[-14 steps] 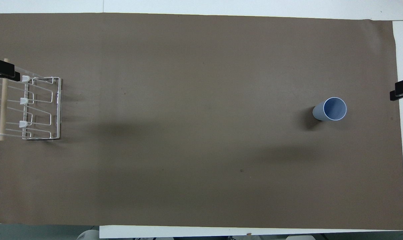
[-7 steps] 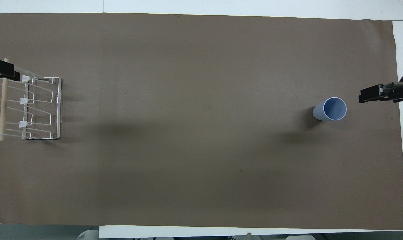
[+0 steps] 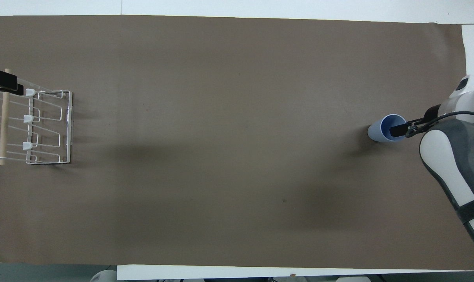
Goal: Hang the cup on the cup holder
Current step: 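Reach the right gripper into the blue cup and grasp its rim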
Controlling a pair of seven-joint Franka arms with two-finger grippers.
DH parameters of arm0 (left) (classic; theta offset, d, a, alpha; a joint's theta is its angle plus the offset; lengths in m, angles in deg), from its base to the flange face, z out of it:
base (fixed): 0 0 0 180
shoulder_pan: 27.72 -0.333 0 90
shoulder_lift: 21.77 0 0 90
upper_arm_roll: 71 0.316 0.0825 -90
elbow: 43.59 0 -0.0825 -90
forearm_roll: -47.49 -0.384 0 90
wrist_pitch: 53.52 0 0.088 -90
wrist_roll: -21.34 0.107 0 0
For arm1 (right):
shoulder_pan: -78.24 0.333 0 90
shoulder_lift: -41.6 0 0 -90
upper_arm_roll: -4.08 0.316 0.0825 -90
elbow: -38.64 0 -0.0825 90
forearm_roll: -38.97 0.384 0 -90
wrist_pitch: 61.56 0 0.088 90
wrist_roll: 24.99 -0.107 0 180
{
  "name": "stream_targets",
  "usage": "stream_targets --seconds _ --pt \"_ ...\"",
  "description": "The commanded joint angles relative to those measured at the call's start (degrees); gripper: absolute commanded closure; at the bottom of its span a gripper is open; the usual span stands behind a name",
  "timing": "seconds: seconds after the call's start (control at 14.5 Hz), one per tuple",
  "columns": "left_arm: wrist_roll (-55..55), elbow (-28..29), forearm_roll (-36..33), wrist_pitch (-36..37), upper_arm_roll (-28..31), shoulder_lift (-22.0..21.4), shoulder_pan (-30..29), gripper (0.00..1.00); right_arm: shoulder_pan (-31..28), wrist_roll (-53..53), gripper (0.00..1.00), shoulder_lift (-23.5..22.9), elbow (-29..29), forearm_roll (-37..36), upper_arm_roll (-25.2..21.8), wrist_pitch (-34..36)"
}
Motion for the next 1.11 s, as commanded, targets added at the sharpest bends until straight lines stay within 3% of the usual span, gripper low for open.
stream_targets --seconds 0.0,0.21,0.48,0.69,0.76,1.04 --pt "0.0 1.0 0.0 0.0 0.0 -1.3 -0.1 0.00 -1.4 4.6 0.05 -1.5 0.2 1.2 0.4 -2.4" --pt "0.0 1.0 0.0 0.3 -0.1 -1.3 -0.1 0.00 -2.5 5.8 0.17 -3.1 0.6 2.5 0.4 -2.7" --pt "0.3 1.1 0.0 -0.3 -0.1 -1.3 -0.2 0.00 -2.0 3.1 0.48 -3.7 0.6 2.6 0.4 -3.7" --pt "0.4 1.1 0.0 0.0 -0.1 -1.4 -0.2 0.00 -1.7 2.9 0.95 -3.7 0.5 2.6 0.5 -3.4" --pt "0.4 1.1 0.0 -0.1 0.0 -1.4 -0.2 0.00 -1.7 2.9 1.00 -3.9 0.2 2.6 0.5 -3.3" --pt "0.4 1.3 0.0 -0.2 -0.1 -1.6 -0.2 0.00 -1.8 2.9 1.00 -4.5 -2.7 2.6 0.5 -0.6"
